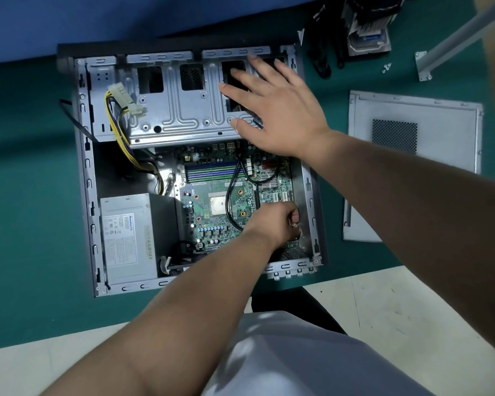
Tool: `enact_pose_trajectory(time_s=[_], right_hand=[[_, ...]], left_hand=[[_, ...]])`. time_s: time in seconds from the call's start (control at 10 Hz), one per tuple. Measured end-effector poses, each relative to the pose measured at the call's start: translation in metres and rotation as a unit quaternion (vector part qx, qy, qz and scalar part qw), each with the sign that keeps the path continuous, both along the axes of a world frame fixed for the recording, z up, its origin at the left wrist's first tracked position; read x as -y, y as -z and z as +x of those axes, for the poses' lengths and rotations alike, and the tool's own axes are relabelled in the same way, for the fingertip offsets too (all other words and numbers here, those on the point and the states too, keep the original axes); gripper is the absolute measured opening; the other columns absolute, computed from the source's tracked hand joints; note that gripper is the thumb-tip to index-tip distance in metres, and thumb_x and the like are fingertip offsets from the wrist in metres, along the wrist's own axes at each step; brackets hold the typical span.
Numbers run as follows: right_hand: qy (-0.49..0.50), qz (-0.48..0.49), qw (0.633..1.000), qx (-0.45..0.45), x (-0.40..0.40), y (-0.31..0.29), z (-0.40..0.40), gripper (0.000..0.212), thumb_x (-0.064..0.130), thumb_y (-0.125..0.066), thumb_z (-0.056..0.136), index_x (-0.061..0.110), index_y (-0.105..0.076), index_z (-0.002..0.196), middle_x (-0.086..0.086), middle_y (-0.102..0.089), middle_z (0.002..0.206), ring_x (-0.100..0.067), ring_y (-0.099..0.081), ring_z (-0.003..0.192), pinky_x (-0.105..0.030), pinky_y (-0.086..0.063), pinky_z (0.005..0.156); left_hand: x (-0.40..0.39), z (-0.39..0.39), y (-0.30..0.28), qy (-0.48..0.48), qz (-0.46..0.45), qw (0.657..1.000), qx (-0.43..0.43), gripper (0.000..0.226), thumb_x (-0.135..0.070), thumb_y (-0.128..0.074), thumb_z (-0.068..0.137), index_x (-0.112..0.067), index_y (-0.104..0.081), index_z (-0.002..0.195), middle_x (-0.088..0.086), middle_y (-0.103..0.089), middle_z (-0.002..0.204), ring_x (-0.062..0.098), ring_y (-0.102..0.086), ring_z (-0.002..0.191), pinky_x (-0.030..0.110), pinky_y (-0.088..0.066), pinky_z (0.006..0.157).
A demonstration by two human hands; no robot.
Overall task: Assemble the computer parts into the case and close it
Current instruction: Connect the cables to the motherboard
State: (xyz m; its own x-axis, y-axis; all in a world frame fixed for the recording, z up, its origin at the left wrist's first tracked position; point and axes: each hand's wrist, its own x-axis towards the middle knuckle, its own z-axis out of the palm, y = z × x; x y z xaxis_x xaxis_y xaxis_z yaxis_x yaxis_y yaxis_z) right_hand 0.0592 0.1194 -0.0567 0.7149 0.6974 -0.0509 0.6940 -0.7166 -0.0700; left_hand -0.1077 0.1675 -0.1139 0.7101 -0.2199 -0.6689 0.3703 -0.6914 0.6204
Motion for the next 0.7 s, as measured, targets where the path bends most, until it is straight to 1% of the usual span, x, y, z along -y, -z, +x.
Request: enact_pose_trajectory(time_s=[0.1,0.2,0.3,0.4,0.5,0.6,0.7], right_hand=[[0.003,-0.001,1.0,0.001,0.0005,0.0003,0.0004,0.062,0.064,-0.026,0.1,0.041,-0.03,0.158,0.006,-0.032,0.165,-0.021,-0.014,0.157,-0.048,-0.01,0.126],[0.003,-0.002,1.0,0.002,-0.0001,-0.0001,0.001,0.063,0.064,-0.026,0.1,0.041,-0.029,0.158,0.006,-0.032,0.165,-0.021,-0.014,0.157,-0.049,-0.01,0.126],[0.003,-0.005,1.0,0.0,0.0002,-0.0002,0.0009,0.063,0.064,-0.024,0.1,0.041,-0.028,0.158,0.005,-0.032,0.165,-0.021,-0.013,0.157,-0.05,-0.01,0.126],[0.004,-0.005,1.0,-0.001,0.0001,0.0,0.0007,0.063,0.064,-0.024,0.1,0.041,-0.028,0.158,0.006,-0.032,0.165,-0.021,-0.014,0.157,-0.049,-0.01,0.126],[0.003,-0.006,1.0,0.0,-0.0003,-0.0002,0.0001,0.063,0.064,-0.024,0.1,0.041,-0.028,0.159,0.006,-0.032,0.165,-0.021,-0.014,0.157,-0.049,-0.01,0.126],[0.004,-0.007,1.0,0.0,-0.0004,-0.0005,0.0001,0.063,0.064,-0.024,0.1,0.041,-0.028,0.159,0.006,-0.032,0.165,-0.021,-0.014,0.157,-0.049,-0.01,0.126],[0.006,-0.006,1.0,-0.004,-0.0003,-0.0003,0.0,0.064,0.065,-0.024,0.1,0.041,-0.028,0.159,0.006,-0.032,0.165,-0.021,-0.013,0.157,-0.049,-0.01,0.126]], left_hand=[[0.0011,0.0009,-0.0013,0.025,0.009,1.0,0.011,0.019,-0.013,-0.074,0.089,-0.027,-0.062,0.084,-0.006,-0.066,0.087,0.019,-0.063,0.083,0.025,-0.047,0.076],[0.0014,0.0026,-0.0022,0.04,0.016,0.999,0.012,0.013,-0.015,-0.073,0.09,-0.025,-0.064,0.089,-0.003,-0.068,0.091,0.02,-0.064,0.085,0.029,-0.053,0.081],[0.0029,0.0033,-0.0032,0.045,0.022,0.999,-0.003,0.01,-0.015,-0.07,0.091,-0.023,-0.065,0.091,-0.002,-0.07,0.094,0.021,-0.066,0.088,0.033,-0.056,0.082],[0.0044,0.0029,-0.0043,0.051,0.033,0.998,-0.002,0.014,-0.015,-0.068,0.092,-0.026,-0.061,0.087,-0.002,-0.068,0.093,0.022,-0.065,0.087,0.032,-0.054,0.078],[0.0072,0.0032,-0.0059,0.061,0.052,0.997,0.007,0.02,-0.014,-0.064,0.093,-0.029,-0.054,0.083,0.0,-0.064,0.091,0.025,-0.062,0.085,0.033,-0.051,0.073],[0.0087,0.0041,-0.0074,0.069,0.056,0.996,0.004,0.022,-0.013,-0.065,0.092,-0.031,-0.053,0.088,0.001,-0.064,0.093,0.027,-0.063,0.087,0.034,-0.053,0.075],[0.0098,0.0047,-0.0064,0.067,0.052,0.996,-0.012,0.029,-0.009,-0.069,0.089,-0.026,-0.059,0.111,0.002,-0.065,0.098,0.027,-0.065,0.091,0.04,-0.059,0.083]])
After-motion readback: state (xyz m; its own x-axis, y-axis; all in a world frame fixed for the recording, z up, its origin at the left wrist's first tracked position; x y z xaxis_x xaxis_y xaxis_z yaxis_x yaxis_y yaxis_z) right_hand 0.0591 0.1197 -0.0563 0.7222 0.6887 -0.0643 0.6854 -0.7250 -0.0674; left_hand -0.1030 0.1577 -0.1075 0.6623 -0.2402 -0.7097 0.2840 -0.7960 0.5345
